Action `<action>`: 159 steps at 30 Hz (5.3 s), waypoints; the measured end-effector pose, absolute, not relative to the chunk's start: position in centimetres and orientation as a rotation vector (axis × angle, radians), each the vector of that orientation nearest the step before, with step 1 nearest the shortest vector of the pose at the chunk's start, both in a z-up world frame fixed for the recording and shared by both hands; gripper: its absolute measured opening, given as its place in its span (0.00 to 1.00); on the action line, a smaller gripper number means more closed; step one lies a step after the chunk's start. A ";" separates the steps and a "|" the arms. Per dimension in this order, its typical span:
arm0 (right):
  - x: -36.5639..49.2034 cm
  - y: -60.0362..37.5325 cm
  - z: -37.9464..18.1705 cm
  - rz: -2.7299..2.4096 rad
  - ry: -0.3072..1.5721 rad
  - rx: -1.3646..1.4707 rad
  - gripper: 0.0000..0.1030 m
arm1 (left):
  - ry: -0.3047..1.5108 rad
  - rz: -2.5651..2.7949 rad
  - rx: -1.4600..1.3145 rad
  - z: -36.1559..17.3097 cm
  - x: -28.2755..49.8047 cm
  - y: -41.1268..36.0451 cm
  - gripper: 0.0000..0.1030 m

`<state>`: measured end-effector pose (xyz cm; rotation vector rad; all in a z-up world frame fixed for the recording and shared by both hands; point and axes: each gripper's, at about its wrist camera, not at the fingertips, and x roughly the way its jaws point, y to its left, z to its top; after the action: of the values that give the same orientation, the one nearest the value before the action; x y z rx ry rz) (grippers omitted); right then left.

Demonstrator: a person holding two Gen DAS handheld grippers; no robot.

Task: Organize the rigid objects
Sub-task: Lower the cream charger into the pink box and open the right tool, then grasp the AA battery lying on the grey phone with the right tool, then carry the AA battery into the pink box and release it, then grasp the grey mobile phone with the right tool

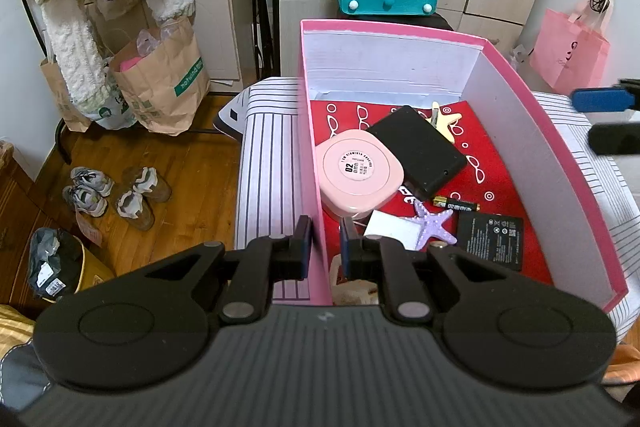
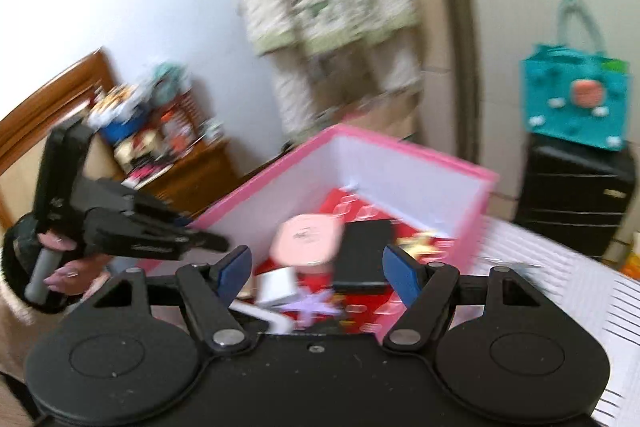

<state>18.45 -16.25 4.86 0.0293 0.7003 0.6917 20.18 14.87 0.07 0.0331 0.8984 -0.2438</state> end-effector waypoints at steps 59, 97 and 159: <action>21.2 -21.4 -5.9 0.286 0.730 -0.001 0.11 | 0.906 -0.286 0.029 0.1 20.4 15.9 0.12; 20.0 -8.8 1.9 0.582 0.755 -0.282 0.12 | 0.983 -0.326 0.224 0.5 20.7 14.0 0.12; 24.5 -20.8 -3.5 0.247 0.943 0.031 0.63 | 1.002 -0.301 0.325 3.1 21.9 12.9 0.06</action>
<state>24.50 -20.80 -3.45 0.0308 0.9430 0.2467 21.87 12.88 3.10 0.3252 1.0022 -0.3009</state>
